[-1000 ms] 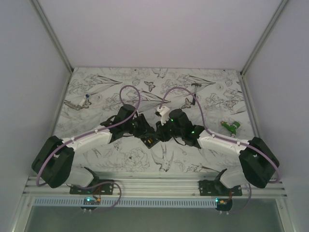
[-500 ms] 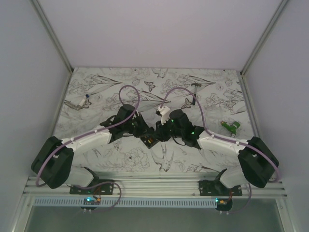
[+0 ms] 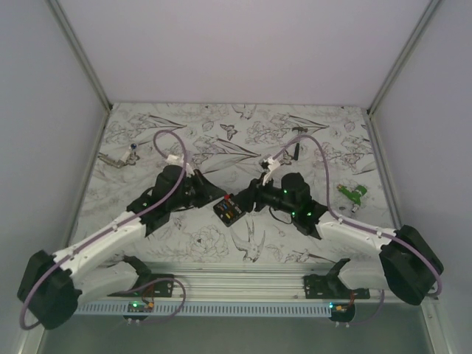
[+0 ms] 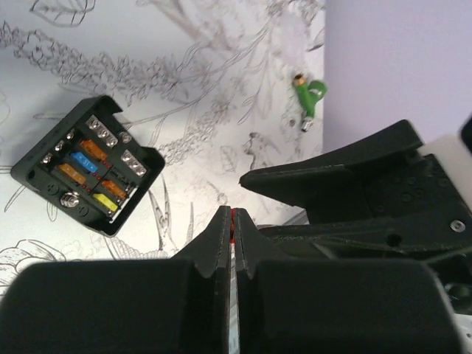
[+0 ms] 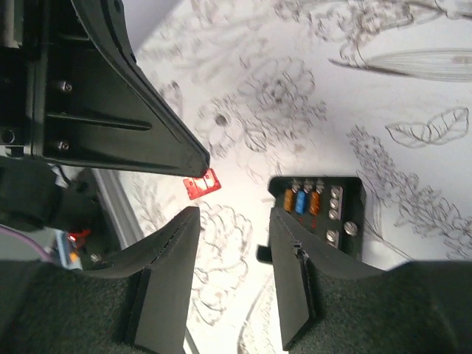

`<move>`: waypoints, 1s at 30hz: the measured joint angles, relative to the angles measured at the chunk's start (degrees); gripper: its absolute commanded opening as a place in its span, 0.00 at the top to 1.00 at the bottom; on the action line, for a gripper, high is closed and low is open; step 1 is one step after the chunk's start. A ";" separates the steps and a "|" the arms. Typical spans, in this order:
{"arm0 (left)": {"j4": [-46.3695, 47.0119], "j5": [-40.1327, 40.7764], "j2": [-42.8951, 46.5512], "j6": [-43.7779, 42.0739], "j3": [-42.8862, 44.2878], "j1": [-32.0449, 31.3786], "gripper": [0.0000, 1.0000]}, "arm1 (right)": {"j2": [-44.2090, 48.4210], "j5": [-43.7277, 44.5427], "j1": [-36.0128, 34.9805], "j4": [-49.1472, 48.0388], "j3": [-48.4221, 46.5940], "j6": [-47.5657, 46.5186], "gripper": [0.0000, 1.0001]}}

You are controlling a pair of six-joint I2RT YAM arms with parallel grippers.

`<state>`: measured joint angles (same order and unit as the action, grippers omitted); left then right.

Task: Snap on the fuse box
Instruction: Install the fuse at the fuse box base.

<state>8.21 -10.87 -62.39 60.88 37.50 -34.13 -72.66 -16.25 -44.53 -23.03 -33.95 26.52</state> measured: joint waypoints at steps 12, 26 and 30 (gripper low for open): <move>3.63 9.38 11.98 1.57 -1.81 -3.76 1.00 | -1.01 -1.18 0.44 -28.26 5.33 20.83 0.54; 8.55 14.27 15.02 2.62 -1.92 -7.82 1.00 | -3.96 -1.27 0.44 -42.60 6.56 31.34 0.65; 9.90 15.87 16.90 2.97 -2.58 -7.91 1.00 | -5.11 -1.86 0.44 -44.44 6.73 32.72 0.66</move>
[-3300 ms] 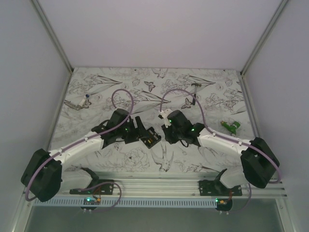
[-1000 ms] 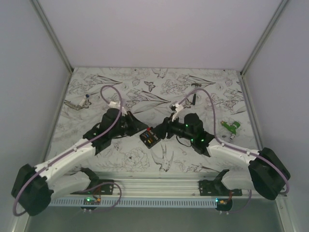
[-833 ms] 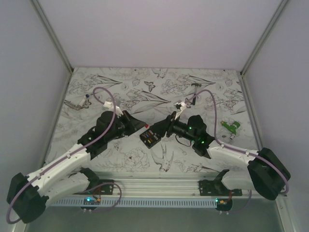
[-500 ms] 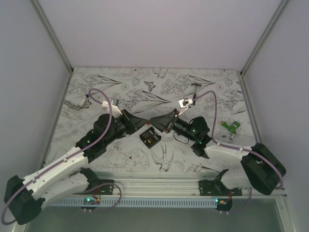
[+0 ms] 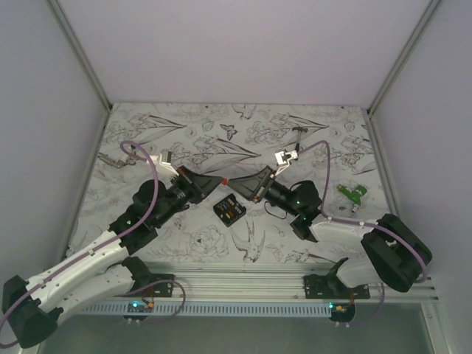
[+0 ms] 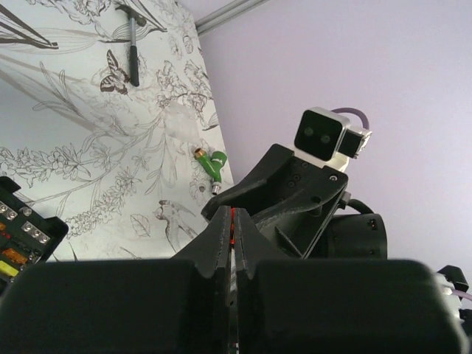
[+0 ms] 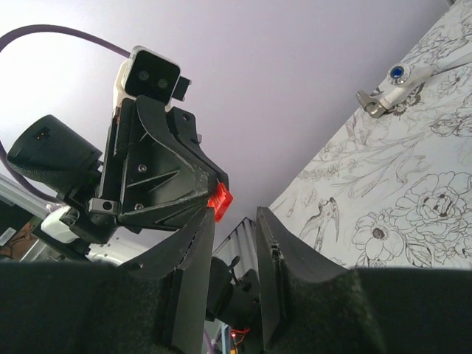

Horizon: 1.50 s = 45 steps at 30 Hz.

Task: Snap on the fuse box
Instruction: Install the fuse at the fuse box base.

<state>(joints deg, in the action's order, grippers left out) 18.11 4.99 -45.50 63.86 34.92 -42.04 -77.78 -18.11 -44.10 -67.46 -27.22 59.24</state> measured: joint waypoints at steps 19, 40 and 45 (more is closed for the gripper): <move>1.57 0.96 0.07 1.29 -0.94 -0.02 1.00 | -5.86 -4.15 0.00 -10.21 -0.24 5.53 0.71; 4.44 0.68 0.22 4.72 -3.37 -0.02 1.00 | -7.89 -4.33 0.37 -10.64 -1.09 6.21 0.77; 4.42 0.66 0.98 4.98 -3.91 -0.02 1.00 | -8.57 -4.44 0.74 -12.07 -1.09 7.23 0.82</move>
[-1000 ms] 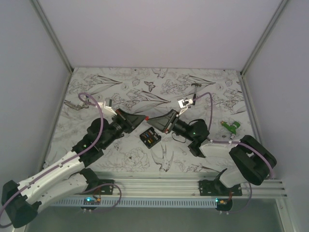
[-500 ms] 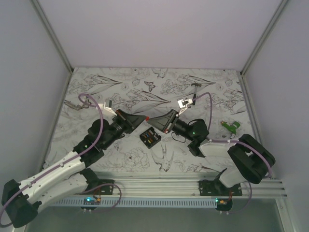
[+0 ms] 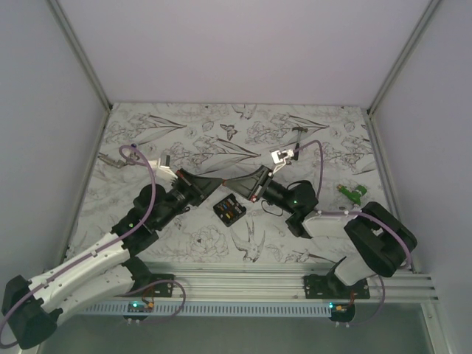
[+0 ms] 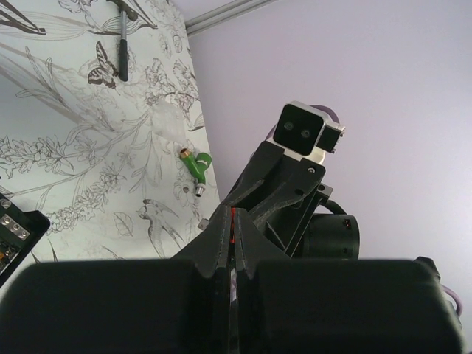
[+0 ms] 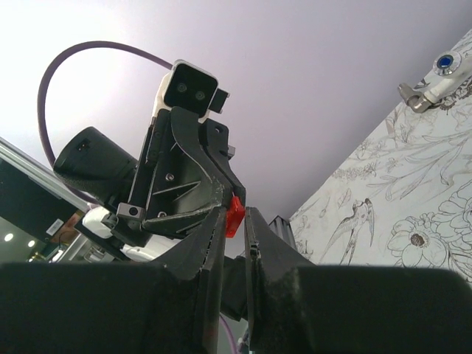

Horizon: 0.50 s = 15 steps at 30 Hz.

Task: Snap on the fuse box
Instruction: Install the fuse at the fuse box base.

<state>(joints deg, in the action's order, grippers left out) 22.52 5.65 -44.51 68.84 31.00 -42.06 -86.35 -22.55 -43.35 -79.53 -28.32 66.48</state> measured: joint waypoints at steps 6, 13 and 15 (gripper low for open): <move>0.09 -0.07 0.00 0.24 -0.02 0.00 1.00 | -0.07 -0.50 0.11 -0.09 -0.07 0.42 0.90; 0.46 -0.13 -0.50 0.17 -0.02 0.00 0.82 | 0.09 -0.96 0.50 0.50 -0.20 0.17 1.00; 0.42 -0.07 -0.55 -0.28 -0.20 0.00 0.73 | 0.76 -1.20 0.52 1.92 -0.20 -0.92 1.00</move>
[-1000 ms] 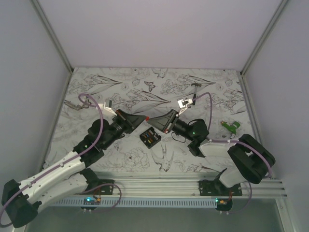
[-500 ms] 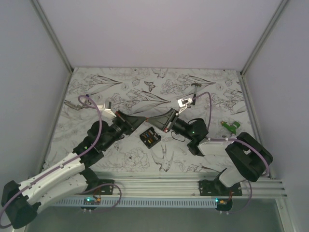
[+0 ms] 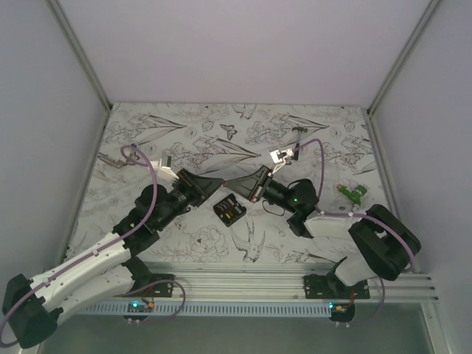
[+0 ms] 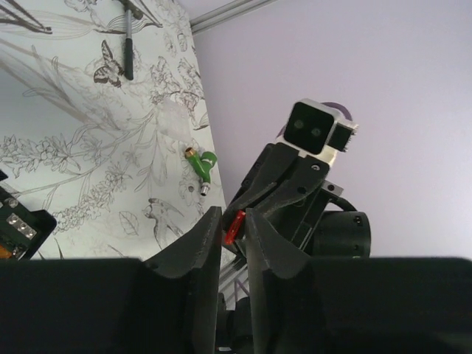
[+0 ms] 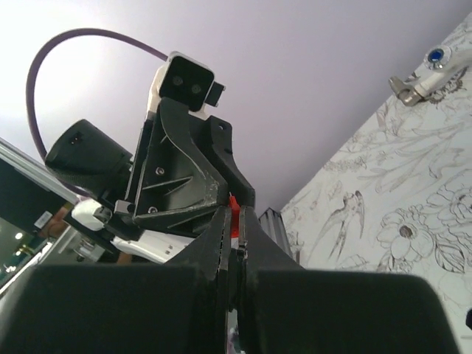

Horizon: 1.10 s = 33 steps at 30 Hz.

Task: Snap on the fuse box
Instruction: Install the fuse at the fuse box base.

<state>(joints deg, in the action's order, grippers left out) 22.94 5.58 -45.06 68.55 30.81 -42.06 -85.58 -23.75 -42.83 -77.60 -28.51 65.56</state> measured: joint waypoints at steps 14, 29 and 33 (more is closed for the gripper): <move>-8.13 -2.34 1.49 -6.32 -4.31 7.69 0.46 | 10.47 1.46 1.18 45.31 -8.28 -25.99 1.00; -15.45 -12.26 -7.34 -11.69 -7.02 18.12 0.14 | 0.31 20.96 -6.29 88.48 -26.34 -47.10 1.00; -15.50 -14.58 -11.30 -12.66 -6.99 18.86 0.06 | -4.76 24.61 -8.92 94.92 -30.75 -49.35 1.00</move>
<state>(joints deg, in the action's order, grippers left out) 7.44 -8.99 -56.36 55.90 23.81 -23.20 -90.35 0.86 -51.75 17.32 -59.27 16.21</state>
